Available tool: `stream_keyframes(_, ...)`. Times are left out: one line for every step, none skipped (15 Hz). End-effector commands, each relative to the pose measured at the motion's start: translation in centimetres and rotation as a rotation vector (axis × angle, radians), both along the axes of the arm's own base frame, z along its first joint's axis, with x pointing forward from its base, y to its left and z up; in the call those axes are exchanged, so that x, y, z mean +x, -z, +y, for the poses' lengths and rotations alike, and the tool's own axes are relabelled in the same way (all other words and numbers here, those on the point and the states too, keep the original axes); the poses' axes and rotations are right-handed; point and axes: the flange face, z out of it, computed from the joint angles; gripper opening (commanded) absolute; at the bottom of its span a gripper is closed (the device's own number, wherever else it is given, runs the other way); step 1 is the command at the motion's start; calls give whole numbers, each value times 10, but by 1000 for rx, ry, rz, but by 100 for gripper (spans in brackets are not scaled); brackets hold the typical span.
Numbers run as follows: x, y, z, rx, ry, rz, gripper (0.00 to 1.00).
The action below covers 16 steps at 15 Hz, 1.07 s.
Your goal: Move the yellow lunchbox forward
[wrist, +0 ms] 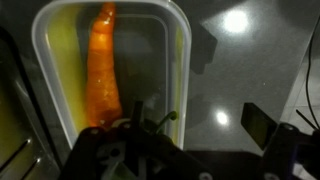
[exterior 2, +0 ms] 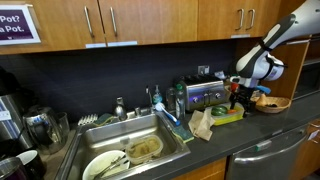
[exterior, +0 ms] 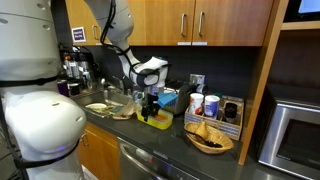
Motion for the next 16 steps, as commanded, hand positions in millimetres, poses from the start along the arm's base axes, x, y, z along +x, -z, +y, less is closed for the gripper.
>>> stream_keyframes(-28, -19, 7, -26, 36, -56, 100)
stream_keyframes(-33, -22, 8, -32, 53, -65, 100)
stream_keyframes(-37, -25, 10, -37, 64, -70, 100)
stream_keyframes(-42, -28, 11, -43, 74, -76, 100)
stream_keyframes(-47, -32, 12, -47, 87, -88, 100)
stream_keyframes(-51, -36, 13, -51, 96, -97, 100)
stream_keyframes(-56, -41, 15, -55, 112, -108, 100)
stream_keyframes(-60, -44, 16, -56, 122, -116, 100)
stream_keyframes(-63, -48, 18, -61, 132, -127, 100)
stream_keyframes(-66, -51, 19, -66, 134, -135, 100)
stream_keyframes(-70, -55, 21, -70, 140, -140, 100)
stream_keyframes(-73, -57, 22, -74, 143, -145, 100)
stream_keyframes(-75, -60, 24, -76, 145, -148, 100)
stream_keyframes(-60, -67, 24, -77, 146, -150, 100)
stream_keyframes(-61, -70, 26, -77, 147, -155, 100)
stream_keyframes(-62, -72, 27, -79, 146, -162, 100)
